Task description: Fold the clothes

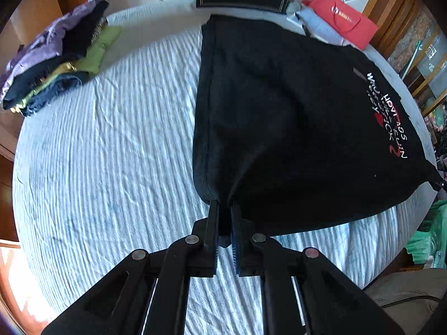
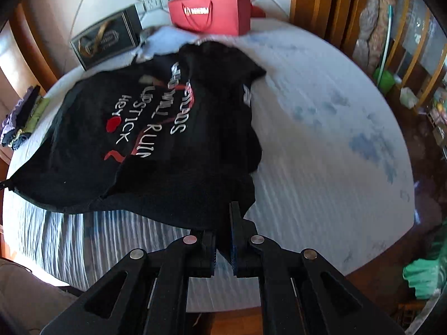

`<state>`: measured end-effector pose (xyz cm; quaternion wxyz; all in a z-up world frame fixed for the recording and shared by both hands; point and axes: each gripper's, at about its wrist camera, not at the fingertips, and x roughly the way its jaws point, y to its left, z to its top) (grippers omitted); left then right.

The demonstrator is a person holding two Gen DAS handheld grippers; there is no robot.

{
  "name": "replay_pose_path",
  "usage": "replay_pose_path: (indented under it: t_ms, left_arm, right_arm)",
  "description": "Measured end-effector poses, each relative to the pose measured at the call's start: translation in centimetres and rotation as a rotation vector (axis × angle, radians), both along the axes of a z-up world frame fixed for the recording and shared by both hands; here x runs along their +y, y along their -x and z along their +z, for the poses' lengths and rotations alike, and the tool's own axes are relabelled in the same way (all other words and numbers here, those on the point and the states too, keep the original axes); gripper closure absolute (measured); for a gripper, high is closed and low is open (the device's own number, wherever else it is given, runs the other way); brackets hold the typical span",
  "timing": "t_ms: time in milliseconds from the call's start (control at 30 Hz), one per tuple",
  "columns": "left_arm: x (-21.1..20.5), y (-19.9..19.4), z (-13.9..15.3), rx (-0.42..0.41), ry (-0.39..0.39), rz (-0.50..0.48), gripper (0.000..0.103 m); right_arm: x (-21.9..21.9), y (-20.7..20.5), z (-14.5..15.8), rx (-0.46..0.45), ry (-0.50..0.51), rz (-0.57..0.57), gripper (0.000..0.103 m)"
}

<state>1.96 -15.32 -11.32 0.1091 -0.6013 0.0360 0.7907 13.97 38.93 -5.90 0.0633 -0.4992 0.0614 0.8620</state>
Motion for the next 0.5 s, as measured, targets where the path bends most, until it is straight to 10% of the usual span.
replay_pose_path:
  t_ms: [167,500]
  left_arm:
    - [-0.9,-1.1,-0.2,-0.055,0.003,-0.038,0.07]
    - [0.2,4.5,2.5,0.122,-0.049,0.044,0.058]
  right_arm:
    - [0.3,-1.6,-5.2,-0.178,0.053,-0.038,0.075]
    - [4.1,1.6,-1.2,-0.059,0.06,-0.091,0.065]
